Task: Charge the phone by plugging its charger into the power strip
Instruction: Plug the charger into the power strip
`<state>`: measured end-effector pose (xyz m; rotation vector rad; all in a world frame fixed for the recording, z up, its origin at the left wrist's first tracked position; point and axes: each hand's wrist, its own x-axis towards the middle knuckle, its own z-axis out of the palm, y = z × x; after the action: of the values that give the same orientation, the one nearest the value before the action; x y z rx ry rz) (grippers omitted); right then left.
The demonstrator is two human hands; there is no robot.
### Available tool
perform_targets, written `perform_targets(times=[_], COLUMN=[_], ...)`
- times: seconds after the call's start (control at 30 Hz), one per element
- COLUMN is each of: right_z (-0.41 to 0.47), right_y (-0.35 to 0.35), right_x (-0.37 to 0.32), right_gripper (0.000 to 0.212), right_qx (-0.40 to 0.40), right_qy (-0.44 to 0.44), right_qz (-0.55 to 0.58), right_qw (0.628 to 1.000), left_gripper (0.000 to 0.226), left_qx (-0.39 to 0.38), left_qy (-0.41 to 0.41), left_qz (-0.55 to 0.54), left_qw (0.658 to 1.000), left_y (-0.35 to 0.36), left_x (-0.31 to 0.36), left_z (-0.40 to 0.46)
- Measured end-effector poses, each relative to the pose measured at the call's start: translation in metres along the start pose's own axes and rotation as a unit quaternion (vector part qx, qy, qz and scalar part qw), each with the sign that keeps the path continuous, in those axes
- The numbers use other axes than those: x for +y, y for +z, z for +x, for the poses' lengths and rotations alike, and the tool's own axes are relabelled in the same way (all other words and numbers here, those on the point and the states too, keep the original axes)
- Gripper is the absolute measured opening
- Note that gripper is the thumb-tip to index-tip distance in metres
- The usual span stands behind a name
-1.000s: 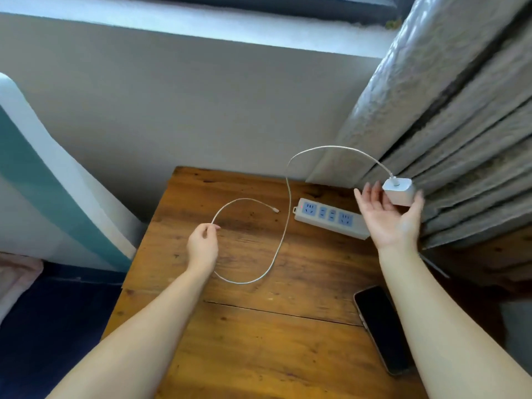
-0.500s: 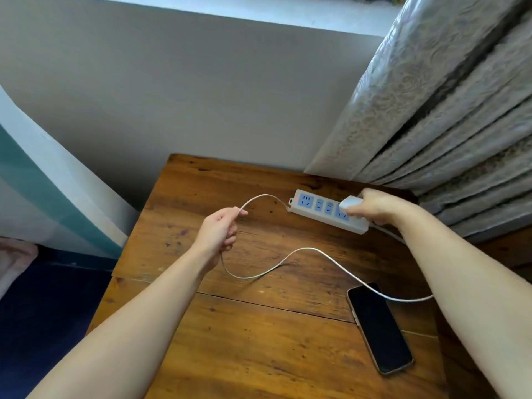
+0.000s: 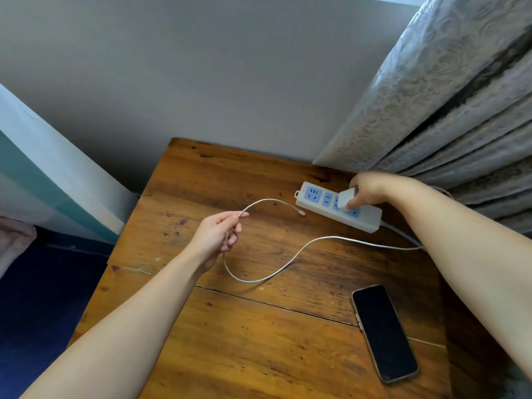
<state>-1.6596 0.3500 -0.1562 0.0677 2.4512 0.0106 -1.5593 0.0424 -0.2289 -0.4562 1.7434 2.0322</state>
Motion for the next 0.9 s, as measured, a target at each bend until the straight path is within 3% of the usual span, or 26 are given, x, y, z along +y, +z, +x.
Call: perform_targets(times=[0.5, 0.7, 0.8, 0.9], right_z=[0.007, 0.008, -0.005, -0.034], right_y=[-0.002, -0.006, 0.003, 0.013], right_x=[-0.044, -0.041, -0.034, -0.028], right_gripper=[0.052, 0.052, 0.048, 0.027], right_qx=[-0.039, -0.074, 0.031, 0.226], right_qy=[-0.004, 0.012, -0.054, -0.177], right_qz=[-0.113, -0.078, -0.093, 0.130], right_qw=[0.993, 0.994, 0.994, 0.949], left_gripper=[0.021, 0.020, 0.020, 0.019], left_qx=[-0.044, -0.054, -0.074, -0.107], left_qy=[-0.028, -0.022, -0.028, -0.036], left_qz=[-0.129, -0.137, -0.127, -0.129], left_qw=[0.990, 0.989, 0.989, 0.985], left_y=[0.002, -0.009, -0.012, -0.009], left_x=[0.005, 0.011, 0.014, 0.014], left_z=[-0.008, -0.023, -0.032, -0.043])
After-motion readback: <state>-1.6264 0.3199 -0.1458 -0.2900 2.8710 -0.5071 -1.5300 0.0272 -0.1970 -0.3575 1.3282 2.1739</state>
